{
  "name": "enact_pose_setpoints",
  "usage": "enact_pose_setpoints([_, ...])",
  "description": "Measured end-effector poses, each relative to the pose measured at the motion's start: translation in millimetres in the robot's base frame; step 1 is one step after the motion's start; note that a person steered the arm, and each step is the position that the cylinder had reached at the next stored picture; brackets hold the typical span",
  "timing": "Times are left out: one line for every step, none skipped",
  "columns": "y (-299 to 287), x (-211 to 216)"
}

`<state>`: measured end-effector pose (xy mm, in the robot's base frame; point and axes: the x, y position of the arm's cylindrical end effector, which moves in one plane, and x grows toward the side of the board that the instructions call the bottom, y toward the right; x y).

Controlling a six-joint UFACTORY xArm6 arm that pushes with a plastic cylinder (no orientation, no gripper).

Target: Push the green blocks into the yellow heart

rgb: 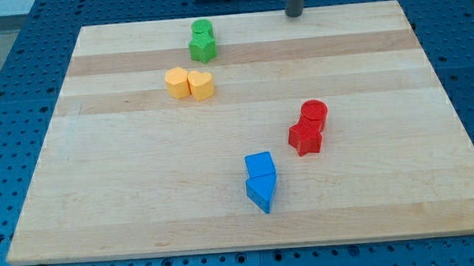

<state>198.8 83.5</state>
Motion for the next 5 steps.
enact_pose_setpoints([-28,0])
enact_pose_setpoints([-46,-6])
enact_pose_setpoints([-83,-6])
enact_pose_setpoints([-114,-6])
enact_pose_setpoints([-132,-6])
